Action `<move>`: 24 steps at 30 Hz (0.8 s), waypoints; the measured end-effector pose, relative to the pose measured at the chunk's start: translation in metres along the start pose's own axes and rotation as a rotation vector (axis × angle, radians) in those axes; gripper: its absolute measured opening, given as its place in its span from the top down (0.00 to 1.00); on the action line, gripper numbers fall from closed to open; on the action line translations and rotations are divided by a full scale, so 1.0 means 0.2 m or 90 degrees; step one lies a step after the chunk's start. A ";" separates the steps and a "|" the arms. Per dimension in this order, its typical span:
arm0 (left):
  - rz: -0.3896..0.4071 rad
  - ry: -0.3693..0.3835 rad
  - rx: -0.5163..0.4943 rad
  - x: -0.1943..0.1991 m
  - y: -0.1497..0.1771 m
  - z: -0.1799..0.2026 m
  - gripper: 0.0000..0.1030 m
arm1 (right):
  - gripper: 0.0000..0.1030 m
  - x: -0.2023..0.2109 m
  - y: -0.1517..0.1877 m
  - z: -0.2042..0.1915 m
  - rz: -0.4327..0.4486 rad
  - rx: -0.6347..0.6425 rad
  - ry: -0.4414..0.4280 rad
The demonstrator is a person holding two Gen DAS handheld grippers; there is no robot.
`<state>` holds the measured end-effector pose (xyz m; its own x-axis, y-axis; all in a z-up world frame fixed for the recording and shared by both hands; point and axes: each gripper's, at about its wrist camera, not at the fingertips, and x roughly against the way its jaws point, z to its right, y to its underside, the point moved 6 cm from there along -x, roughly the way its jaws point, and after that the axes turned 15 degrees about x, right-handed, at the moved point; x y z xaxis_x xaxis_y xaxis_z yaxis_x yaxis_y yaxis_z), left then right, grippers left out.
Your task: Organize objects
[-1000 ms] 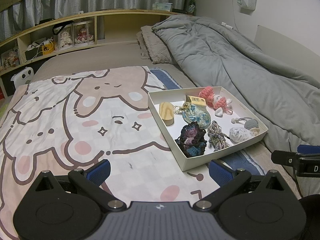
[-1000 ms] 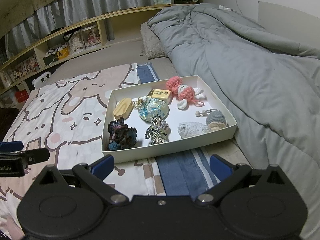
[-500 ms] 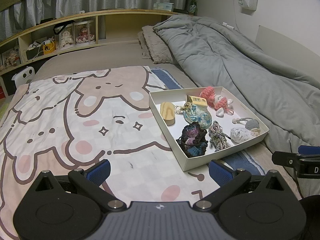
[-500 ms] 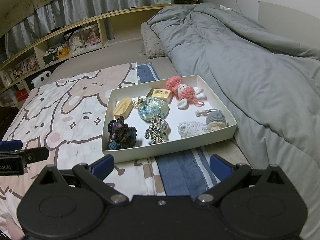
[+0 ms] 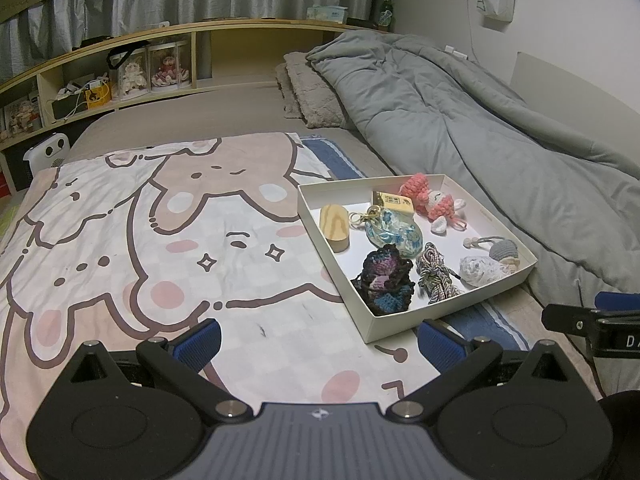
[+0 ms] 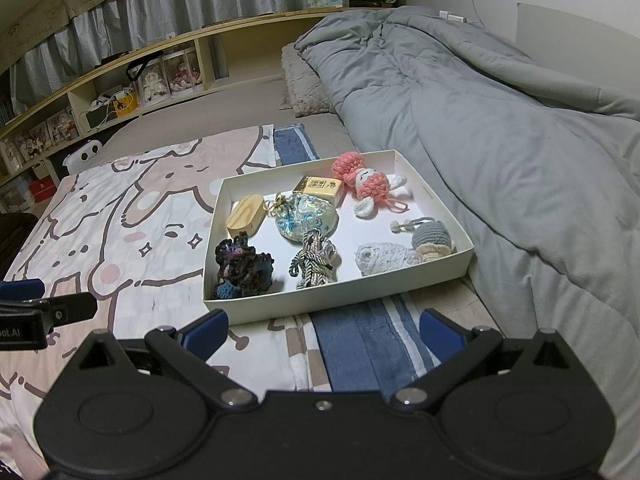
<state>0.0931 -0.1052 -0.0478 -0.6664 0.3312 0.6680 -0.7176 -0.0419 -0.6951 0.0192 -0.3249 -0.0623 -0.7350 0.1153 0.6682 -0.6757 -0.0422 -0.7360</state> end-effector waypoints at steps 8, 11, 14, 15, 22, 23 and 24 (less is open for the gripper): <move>0.000 0.000 0.000 0.00 0.00 0.00 0.00 | 0.00 0.00 0.00 0.00 0.000 0.000 0.000; 0.000 -0.001 0.000 0.00 0.00 0.00 0.00 | 0.00 0.00 0.00 0.00 0.000 0.000 0.000; 0.001 -0.001 0.000 0.00 0.00 0.00 0.00 | 0.00 0.00 0.00 0.00 -0.001 0.000 0.000; 0.000 0.000 0.000 0.00 0.00 0.00 0.00 | 0.00 0.00 0.00 0.00 -0.001 0.000 0.000; -0.001 0.001 0.003 0.01 0.00 0.00 0.00 | 0.00 0.00 0.00 0.00 -0.001 0.000 0.000; -0.001 0.001 0.004 0.01 0.00 0.00 0.00 | 0.00 0.00 0.00 0.00 -0.001 0.000 0.000; -0.001 0.001 0.004 0.02 0.00 0.00 0.00 | 0.00 0.00 0.00 0.00 -0.001 0.000 0.000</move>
<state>0.0918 -0.1035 -0.0453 -0.6647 0.3335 0.6685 -0.7202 -0.0480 -0.6921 0.0189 -0.3247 -0.0619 -0.7340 0.1154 0.6693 -0.6768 -0.0417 -0.7350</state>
